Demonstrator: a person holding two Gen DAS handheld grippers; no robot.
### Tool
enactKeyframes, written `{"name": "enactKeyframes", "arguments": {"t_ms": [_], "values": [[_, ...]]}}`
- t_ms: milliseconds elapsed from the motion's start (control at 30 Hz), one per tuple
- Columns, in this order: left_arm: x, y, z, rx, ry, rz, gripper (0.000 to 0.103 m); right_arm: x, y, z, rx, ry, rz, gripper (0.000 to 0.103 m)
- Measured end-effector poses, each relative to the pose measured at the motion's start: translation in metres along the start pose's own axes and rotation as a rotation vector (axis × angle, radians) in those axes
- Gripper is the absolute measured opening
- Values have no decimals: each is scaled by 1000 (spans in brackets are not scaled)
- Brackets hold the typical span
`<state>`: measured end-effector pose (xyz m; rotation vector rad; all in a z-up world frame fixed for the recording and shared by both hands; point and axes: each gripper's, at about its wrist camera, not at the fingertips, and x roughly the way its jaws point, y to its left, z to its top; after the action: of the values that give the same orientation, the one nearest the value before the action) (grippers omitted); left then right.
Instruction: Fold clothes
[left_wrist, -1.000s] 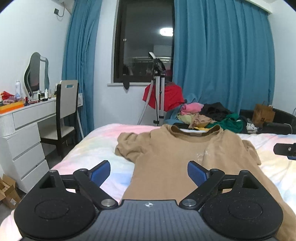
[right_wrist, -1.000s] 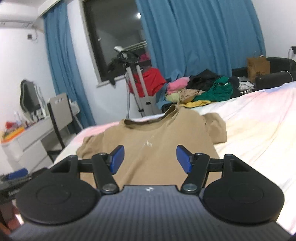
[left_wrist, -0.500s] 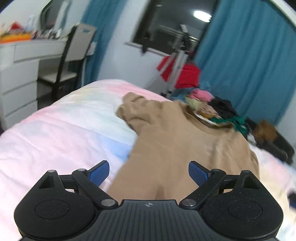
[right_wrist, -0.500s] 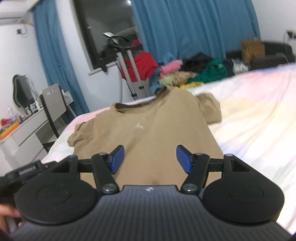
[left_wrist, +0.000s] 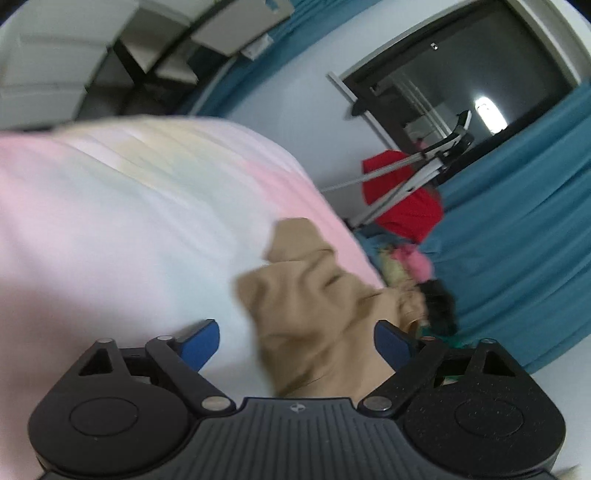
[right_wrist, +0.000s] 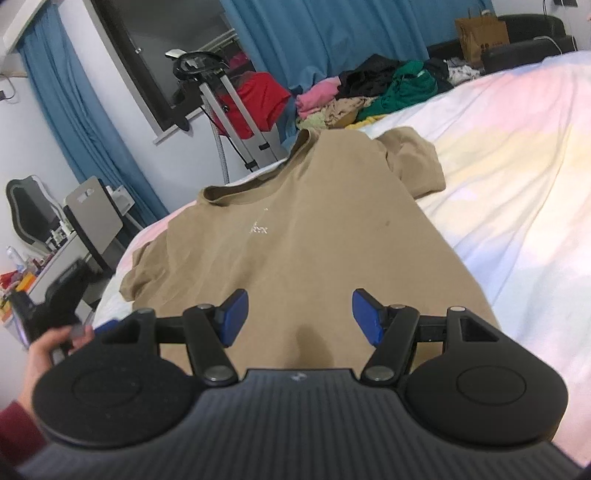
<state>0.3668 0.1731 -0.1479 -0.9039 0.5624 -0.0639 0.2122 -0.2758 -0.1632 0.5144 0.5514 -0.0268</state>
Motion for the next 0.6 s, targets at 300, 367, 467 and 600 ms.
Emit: {"name": "enactKeyframes", "arguments": {"t_ms": [300, 367, 467, 600], "values": [[46, -6, -11, -66, -70, 130, 64, 43, -4, -2, 18, 56, 2, 65], [45, -2, -8, -82, -83, 157, 41, 47, -7, -4, 30, 70, 6, 65], [35, 7, 0, -67, -69, 149, 17, 48, -11, -6, 62, 94, 6, 65], [3, 10, 17, -20, -99, 158, 11, 41, -11, -7, 73, 91, 9, 65]]}}
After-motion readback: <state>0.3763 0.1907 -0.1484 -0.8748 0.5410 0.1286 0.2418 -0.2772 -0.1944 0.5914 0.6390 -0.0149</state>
